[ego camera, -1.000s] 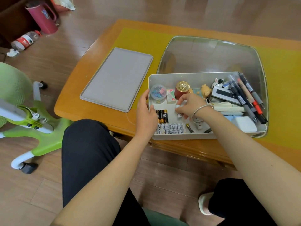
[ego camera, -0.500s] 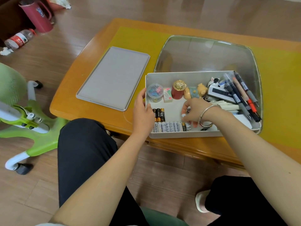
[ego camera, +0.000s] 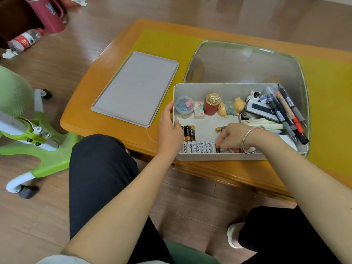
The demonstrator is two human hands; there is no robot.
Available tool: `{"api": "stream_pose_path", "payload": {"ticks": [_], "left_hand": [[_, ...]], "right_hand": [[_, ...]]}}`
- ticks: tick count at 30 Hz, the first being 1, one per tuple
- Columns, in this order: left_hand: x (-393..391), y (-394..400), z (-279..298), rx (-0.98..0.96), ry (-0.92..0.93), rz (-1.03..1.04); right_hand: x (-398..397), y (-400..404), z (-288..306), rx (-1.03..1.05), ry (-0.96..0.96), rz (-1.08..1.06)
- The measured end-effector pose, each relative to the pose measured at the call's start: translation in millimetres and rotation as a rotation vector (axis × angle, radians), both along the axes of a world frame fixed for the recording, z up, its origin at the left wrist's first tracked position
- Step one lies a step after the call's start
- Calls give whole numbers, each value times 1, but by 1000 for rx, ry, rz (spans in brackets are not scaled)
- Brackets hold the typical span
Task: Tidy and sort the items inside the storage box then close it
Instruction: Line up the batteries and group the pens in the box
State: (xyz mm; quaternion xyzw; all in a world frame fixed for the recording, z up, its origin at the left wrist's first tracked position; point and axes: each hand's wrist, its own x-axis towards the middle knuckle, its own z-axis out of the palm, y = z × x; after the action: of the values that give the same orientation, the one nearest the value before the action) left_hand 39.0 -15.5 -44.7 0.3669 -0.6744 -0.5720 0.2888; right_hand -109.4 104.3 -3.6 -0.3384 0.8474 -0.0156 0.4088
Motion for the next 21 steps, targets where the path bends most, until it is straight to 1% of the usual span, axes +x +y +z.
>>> {"api": "stream_pose_path", "payload": {"ticks": [4, 6, 8, 10, 12, 16, 19, 21], "left_hand": [[0, 0, 0, 26, 21, -11], [0, 0, 1, 35, 28, -10], [0, 0, 1, 36, 34, -9], [0, 0, 1, 35, 34, -7], [0, 0, 1, 27, 31, -4], [1, 0, 1, 31, 35, -7], [0, 0, 1, 34, 35, -5], [0, 0, 1, 47, 38, -7]], "right_hand": [[-1, 1, 0, 15, 33, -3], [0, 3, 0, 43, 101, 45], [1, 3, -1, 1, 164, 49], [1, 2, -6, -103, 152, -30], [2, 1, -8, -149, 132, -62], [6, 0, -7, -81, 111, -6], [5, 0, -6, -55, 145, 33], [4, 1, -6, -46, 125, 55]]}}
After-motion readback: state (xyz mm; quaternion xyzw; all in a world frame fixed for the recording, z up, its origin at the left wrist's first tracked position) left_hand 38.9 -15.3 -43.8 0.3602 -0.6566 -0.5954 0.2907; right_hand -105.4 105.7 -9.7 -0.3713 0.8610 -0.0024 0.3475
